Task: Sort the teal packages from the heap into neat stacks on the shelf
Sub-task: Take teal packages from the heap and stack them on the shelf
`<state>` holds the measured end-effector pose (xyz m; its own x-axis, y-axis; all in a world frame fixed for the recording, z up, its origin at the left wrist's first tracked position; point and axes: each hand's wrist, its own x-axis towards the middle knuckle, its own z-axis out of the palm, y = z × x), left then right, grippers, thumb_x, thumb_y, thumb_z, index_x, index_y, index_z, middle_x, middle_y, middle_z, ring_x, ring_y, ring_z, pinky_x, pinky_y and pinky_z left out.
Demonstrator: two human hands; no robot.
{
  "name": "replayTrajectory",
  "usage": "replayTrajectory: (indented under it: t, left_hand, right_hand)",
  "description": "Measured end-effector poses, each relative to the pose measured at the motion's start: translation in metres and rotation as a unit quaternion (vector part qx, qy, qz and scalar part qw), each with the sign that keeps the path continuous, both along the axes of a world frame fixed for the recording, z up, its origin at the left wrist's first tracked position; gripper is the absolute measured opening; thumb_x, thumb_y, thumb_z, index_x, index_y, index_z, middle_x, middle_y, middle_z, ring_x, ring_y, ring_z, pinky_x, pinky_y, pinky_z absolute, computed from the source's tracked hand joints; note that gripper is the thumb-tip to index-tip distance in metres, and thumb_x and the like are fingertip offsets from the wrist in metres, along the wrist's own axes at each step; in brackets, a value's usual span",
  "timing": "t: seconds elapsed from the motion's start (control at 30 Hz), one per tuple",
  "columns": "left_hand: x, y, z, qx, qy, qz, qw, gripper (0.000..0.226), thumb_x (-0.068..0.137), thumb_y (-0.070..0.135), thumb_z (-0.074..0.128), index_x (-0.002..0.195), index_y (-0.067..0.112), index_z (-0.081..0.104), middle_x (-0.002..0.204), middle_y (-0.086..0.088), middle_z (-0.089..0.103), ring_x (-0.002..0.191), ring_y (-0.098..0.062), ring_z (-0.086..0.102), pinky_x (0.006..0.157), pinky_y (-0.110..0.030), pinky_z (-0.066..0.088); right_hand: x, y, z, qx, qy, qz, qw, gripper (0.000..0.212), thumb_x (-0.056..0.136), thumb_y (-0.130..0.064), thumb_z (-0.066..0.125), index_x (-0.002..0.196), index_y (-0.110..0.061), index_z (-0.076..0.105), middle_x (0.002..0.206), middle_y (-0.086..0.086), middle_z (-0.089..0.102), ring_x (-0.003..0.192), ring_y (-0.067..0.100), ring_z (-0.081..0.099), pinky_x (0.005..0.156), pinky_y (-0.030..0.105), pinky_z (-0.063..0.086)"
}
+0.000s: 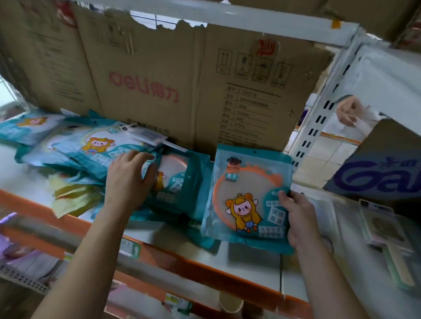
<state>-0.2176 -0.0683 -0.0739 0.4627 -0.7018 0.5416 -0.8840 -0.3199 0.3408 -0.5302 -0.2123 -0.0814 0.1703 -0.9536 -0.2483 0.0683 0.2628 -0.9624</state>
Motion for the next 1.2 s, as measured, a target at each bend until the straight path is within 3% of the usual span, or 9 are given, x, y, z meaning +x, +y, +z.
replayTrajectory:
  t: [0.13,0.3,0.47,0.63,0.73,0.87,0.97,1.1,1.2]
  left_hand:
    - [0.039,0.006,0.008,0.026,0.021,0.049,0.998,0.027,0.089,0.02,0.066,0.11,0.003,0.069,0.106,-0.02,0.066,0.097,-0.04,0.06,0.08,-0.045,0.047]
    - [0.096,0.011,0.014,0.079,0.081,0.091,0.989,0.036,0.089,0.025,0.065,0.116,0.0,0.067,0.114,-0.024,0.063,0.103,-0.041,0.059,0.083,-0.045,0.047]
    - [0.149,0.005,0.013,0.248,0.124,0.097,0.956,0.066,0.074,0.075,0.059,0.088,0.011,0.055,0.096,-0.015,0.057,0.092,-0.035,0.057,0.068,-0.038,0.044]
    - [0.175,-0.001,0.016,0.307,0.16,0.095,0.933,0.096,0.045,0.096,0.054,0.102,0.02,0.049,0.119,-0.014,0.052,0.112,-0.035,0.049,0.094,-0.046,0.043]
    - [0.18,-0.005,0.018,0.296,0.159,0.113,0.935,0.092,0.045,0.093,0.06,0.097,0.018,0.049,0.114,-0.014,0.049,0.112,-0.034,0.048,0.097,-0.05,0.041]
    - [0.184,-0.009,0.022,0.266,0.219,0.121,0.931,0.08,0.049,0.087,0.066,0.068,0.009,0.053,0.075,-0.012,0.06,0.072,-0.027,0.056,0.063,-0.032,0.037]
    - [0.183,-0.008,0.024,0.245,0.242,0.134,0.929,0.068,0.067,0.072,0.07,0.061,0.007,0.048,0.061,-0.012,0.053,0.059,-0.026,0.051,0.054,-0.032,0.032]
    - [0.18,0.0,0.022,0.176,0.232,0.162,0.943,0.056,0.094,0.054,0.05,0.093,-0.002,0.058,0.095,-0.024,0.065,0.083,-0.035,0.057,0.069,-0.037,0.041]
    - [0.169,0.013,0.031,0.07,0.234,0.173,0.954,0.049,0.099,0.045,0.044,0.113,-0.001,0.056,0.107,-0.024,0.063,0.099,-0.039,0.058,0.083,-0.044,0.047]
  right_hand:
    - [0.035,0.01,0.001,0.003,-0.021,0.031,0.999,0.012,0.094,-0.013,0.057,0.104,-0.008,0.061,0.094,0.013,0.07,0.073,0.021,0.071,0.068,0.038,0.055]
    - [0.076,0.023,0.001,0.009,-0.024,0.049,0.998,0.019,0.094,-0.015,0.057,0.107,-0.002,0.061,0.102,0.018,0.07,0.08,0.027,0.07,0.073,0.043,0.057]
    - [0.101,0.033,-0.003,0.02,-0.03,0.042,0.998,0.016,0.094,-0.016,0.058,0.106,-0.008,0.063,0.104,0.016,0.071,0.092,0.033,0.068,0.082,0.05,0.056]
    - [0.109,0.041,-0.005,0.03,-0.03,0.026,0.999,0.015,0.093,-0.017,0.058,0.105,-0.009,0.063,0.103,0.014,0.072,0.094,0.033,0.069,0.083,0.05,0.056]
    - [0.109,0.044,-0.005,0.03,-0.02,0.019,0.999,0.016,0.094,-0.017,0.058,0.106,-0.008,0.062,0.102,0.014,0.072,0.092,0.033,0.07,0.08,0.047,0.056]
    - [0.106,0.046,-0.004,0.026,-0.02,0.013,0.999,0.018,0.094,-0.016,0.058,0.108,-0.006,0.061,0.103,0.015,0.072,0.091,0.032,0.07,0.078,0.045,0.057]
    - [0.102,0.047,-0.003,0.023,-0.023,0.009,0.999,0.019,0.094,-0.016,0.057,0.11,-0.006,0.061,0.102,0.015,0.072,0.089,0.03,0.071,0.076,0.044,0.057]
    - [0.097,0.048,-0.003,0.022,-0.022,-0.001,1.0,0.02,0.095,-0.018,0.057,0.111,-0.007,0.06,0.101,0.013,0.073,0.091,0.031,0.071,0.078,0.045,0.057]
    - [0.093,0.05,-0.005,0.018,-0.02,-0.007,1.0,0.022,0.094,-0.019,0.058,0.112,-0.007,0.06,0.104,0.015,0.072,0.092,0.032,0.07,0.079,0.046,0.057]
